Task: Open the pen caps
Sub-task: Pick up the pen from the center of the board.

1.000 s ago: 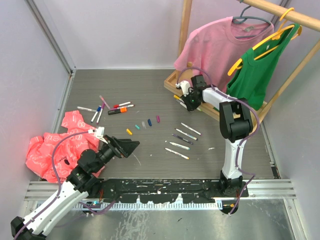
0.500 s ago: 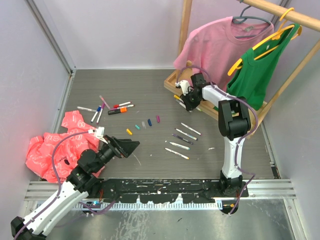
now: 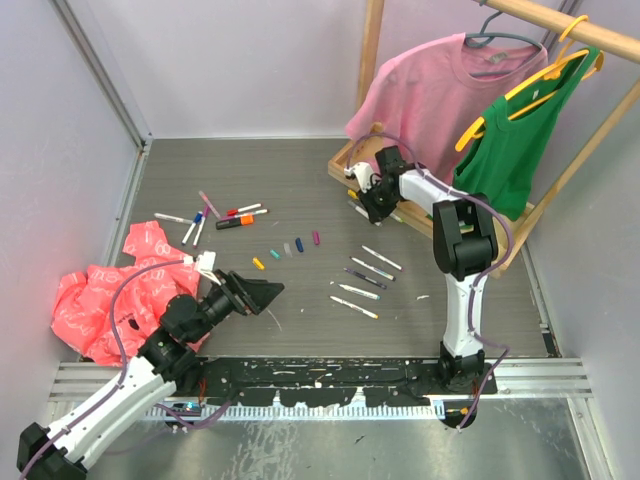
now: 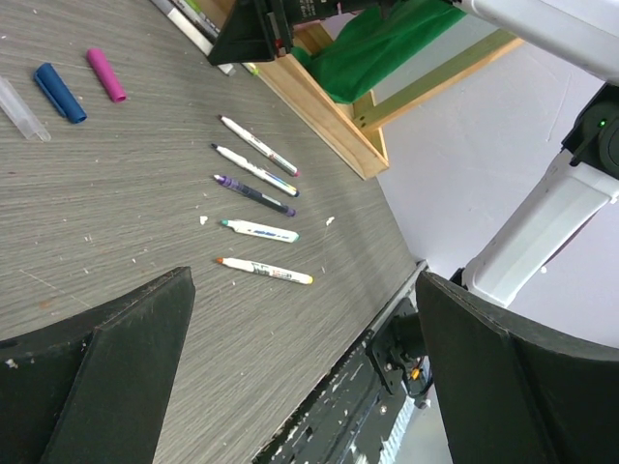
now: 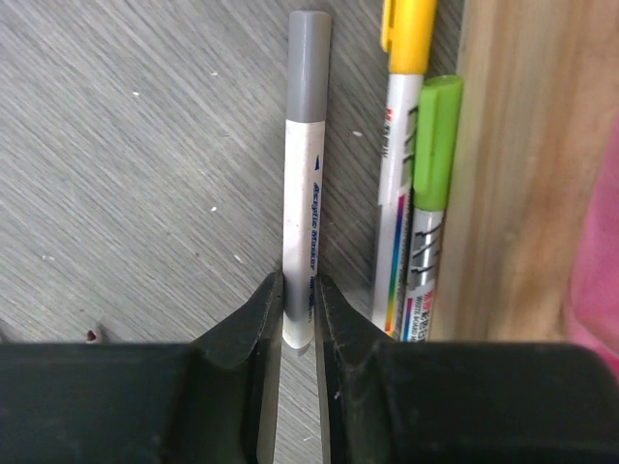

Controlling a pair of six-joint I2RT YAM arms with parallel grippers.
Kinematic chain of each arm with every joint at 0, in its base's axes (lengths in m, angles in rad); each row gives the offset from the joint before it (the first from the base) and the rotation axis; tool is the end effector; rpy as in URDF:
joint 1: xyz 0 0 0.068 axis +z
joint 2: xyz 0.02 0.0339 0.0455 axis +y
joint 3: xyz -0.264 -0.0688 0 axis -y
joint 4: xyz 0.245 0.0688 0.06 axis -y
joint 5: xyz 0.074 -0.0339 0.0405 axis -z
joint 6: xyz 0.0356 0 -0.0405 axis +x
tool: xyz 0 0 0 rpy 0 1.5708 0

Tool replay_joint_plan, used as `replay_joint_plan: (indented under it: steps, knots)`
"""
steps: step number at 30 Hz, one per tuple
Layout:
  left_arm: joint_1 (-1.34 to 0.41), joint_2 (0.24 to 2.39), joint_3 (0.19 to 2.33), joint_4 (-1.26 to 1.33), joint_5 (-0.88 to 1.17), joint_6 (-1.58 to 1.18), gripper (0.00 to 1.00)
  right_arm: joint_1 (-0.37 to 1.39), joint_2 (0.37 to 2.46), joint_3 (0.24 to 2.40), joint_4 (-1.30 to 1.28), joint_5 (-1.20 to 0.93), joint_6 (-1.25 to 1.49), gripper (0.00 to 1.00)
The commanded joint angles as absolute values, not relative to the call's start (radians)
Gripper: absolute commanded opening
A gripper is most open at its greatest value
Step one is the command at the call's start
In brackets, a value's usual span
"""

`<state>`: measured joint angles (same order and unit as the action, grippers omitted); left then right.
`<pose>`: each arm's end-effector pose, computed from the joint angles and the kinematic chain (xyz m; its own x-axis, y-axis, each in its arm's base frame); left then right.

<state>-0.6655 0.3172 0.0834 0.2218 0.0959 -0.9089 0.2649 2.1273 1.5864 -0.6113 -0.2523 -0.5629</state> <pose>0.1008 -0.0835 0.1961 -0.5500 -0.5665 -0.6137 0.4166 0.4507 -0.7895 0.4266 0.1249 0.1638 -0.5582 -0.6868 -0.4655 -0.7678 0.6403 -0.0240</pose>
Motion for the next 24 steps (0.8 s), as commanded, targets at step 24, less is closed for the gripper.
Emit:
replay_joint_plan:
  steps: [24]
  knots:
    - [-0.660,0.365,0.088,0.351,0.128,-0.950,0.98,0.391,2.205,1.640,-0.717,-0.184,-0.559,0.32]
